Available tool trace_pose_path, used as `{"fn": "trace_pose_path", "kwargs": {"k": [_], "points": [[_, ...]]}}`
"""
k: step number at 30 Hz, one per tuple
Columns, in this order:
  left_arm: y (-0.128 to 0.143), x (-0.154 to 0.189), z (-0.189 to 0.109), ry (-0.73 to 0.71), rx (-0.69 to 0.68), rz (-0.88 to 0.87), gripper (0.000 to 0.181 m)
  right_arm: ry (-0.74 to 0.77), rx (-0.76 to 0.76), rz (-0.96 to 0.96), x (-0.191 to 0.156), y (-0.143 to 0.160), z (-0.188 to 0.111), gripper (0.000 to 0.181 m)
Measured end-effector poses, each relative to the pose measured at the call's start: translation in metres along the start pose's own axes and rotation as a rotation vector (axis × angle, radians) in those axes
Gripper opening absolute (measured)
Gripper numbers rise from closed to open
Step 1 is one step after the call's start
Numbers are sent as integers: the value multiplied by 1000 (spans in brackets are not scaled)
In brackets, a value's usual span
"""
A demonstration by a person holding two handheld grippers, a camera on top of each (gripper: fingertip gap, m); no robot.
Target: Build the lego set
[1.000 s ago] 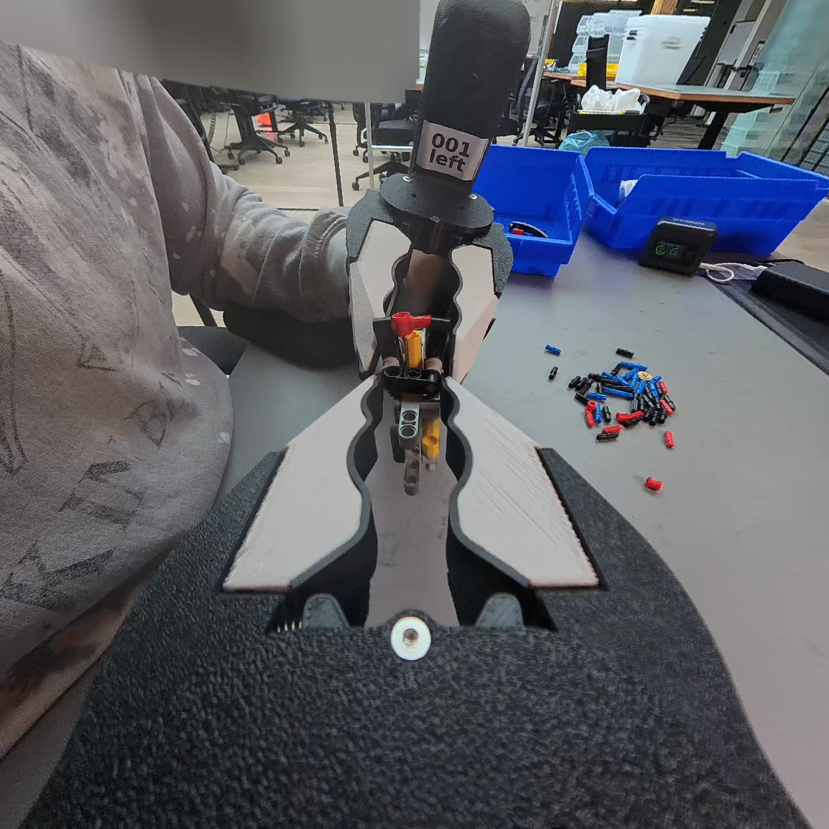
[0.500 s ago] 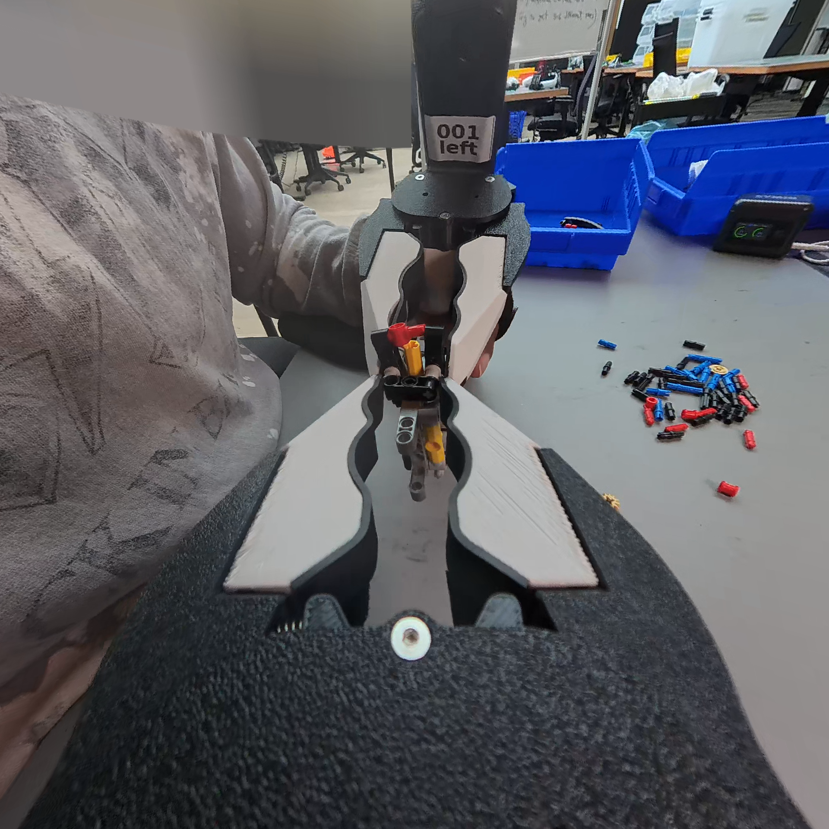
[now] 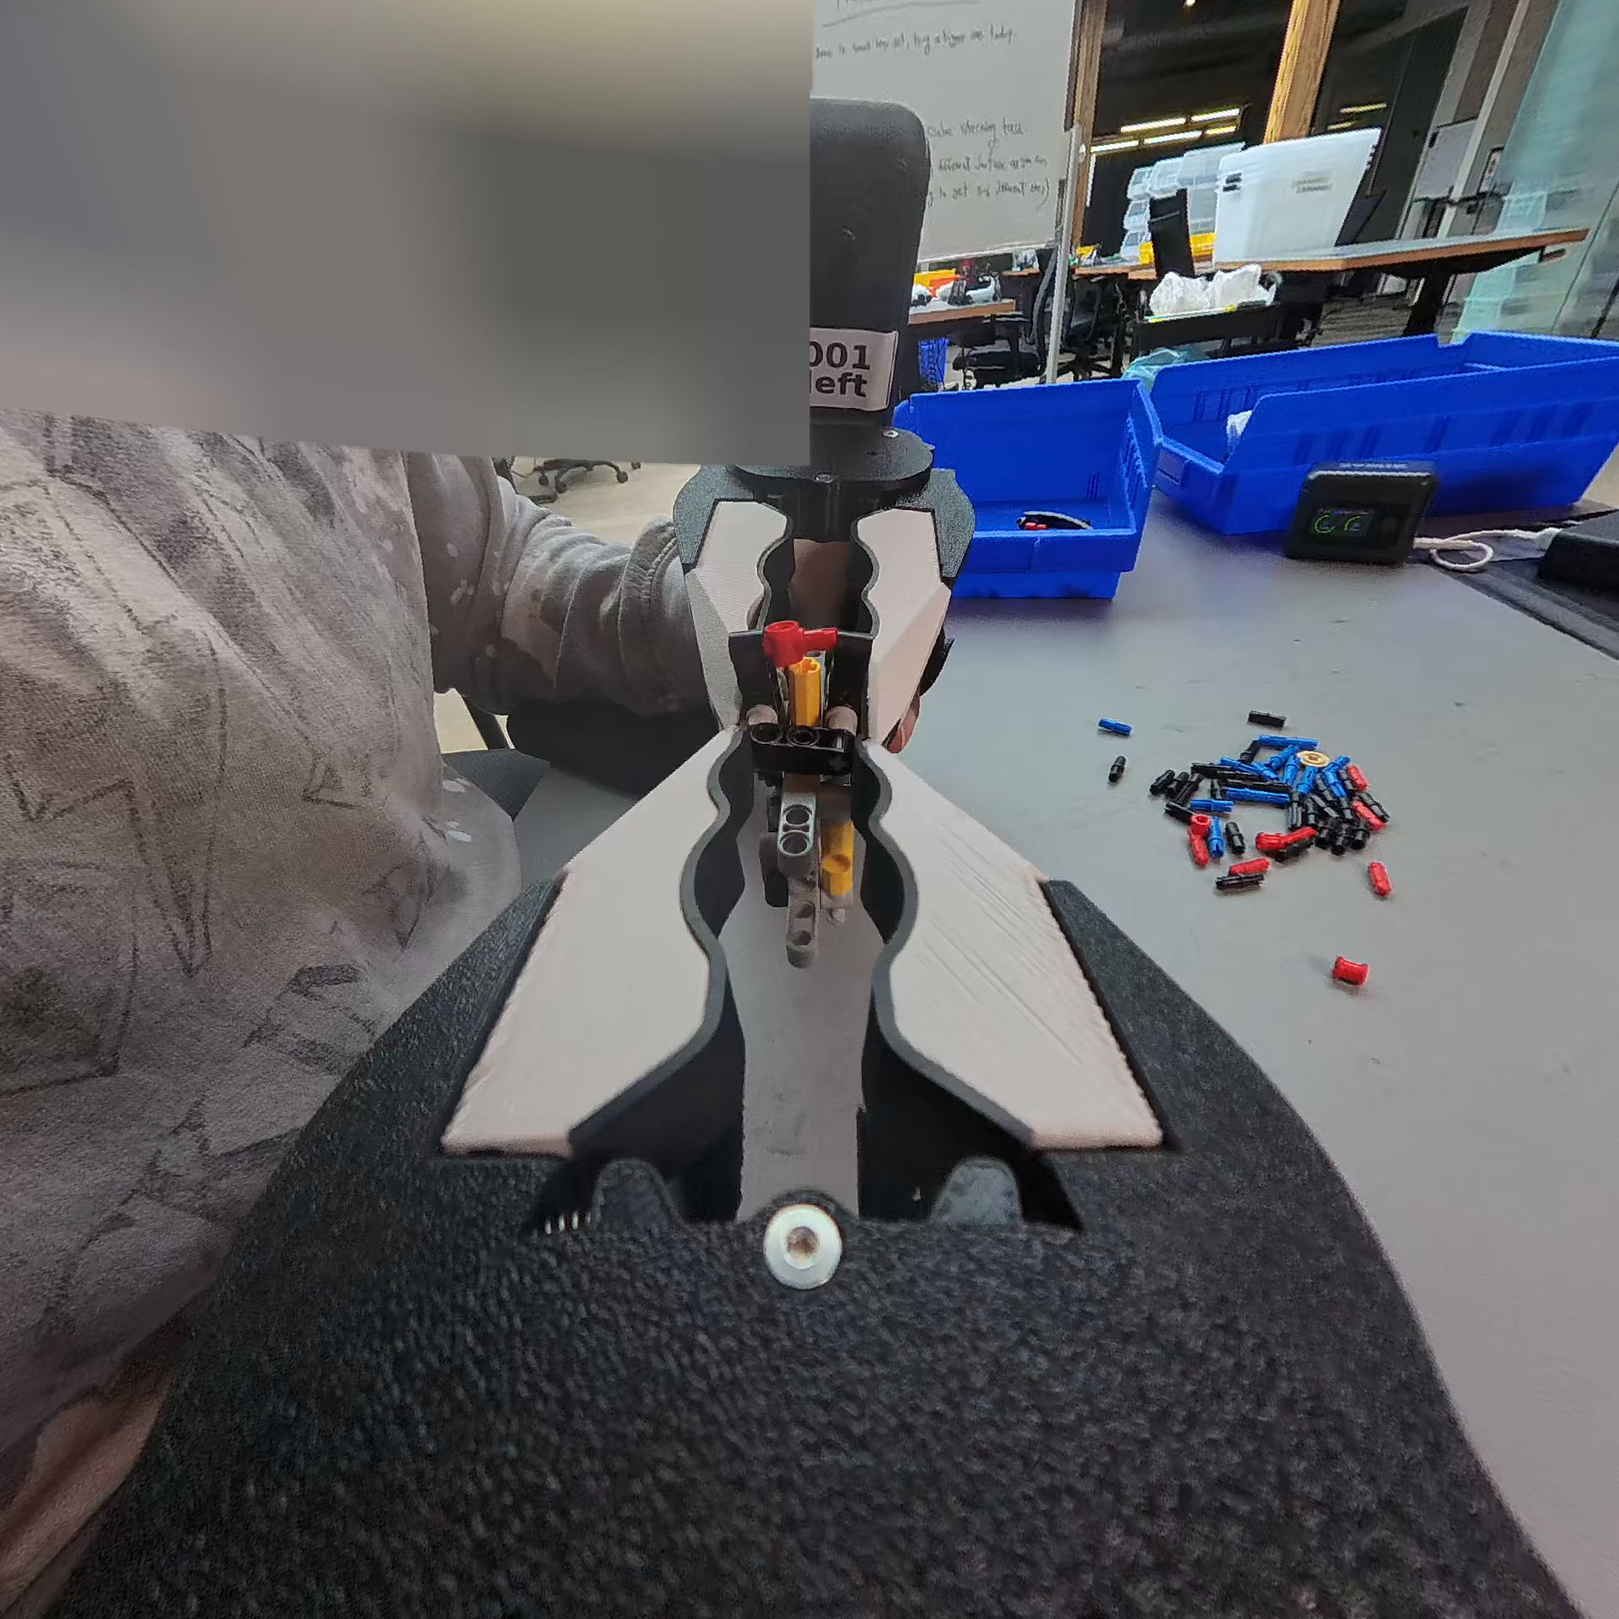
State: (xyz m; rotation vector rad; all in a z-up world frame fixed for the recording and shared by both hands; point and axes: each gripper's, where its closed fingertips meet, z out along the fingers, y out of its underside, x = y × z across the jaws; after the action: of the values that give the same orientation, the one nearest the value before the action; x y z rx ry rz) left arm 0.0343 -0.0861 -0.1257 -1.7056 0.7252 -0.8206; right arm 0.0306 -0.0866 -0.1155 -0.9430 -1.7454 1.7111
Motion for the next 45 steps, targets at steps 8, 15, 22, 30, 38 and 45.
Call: {"fn": "trace_pose_path", "kwargs": {"k": [8, 15, 22, 30, 38, 45], "points": [[6, 1, 3, 12, -25, -14, 26, -32, -38, 14, -1, 8, -2, 20], [30, -27, 4, -257, -211, 297, 27, 120, -235, 96, 25, 36, 1, 24], [40, -46, 5, -475, -363, 604, 28, 300, -285, 229, 48, 43, -2, 17], [57, -54, 7, -567, -500, 741, 27, 361, -322, 327, 57, 66, 6, 8], [69, -69, 9, -578, -565, 625, 46, 446, -344, 93, 70, 61, 1, 6], [77, -76, 8, -618, -677, 715, 36, 522, -448, 2, 76, 75, -1, 6]]}}
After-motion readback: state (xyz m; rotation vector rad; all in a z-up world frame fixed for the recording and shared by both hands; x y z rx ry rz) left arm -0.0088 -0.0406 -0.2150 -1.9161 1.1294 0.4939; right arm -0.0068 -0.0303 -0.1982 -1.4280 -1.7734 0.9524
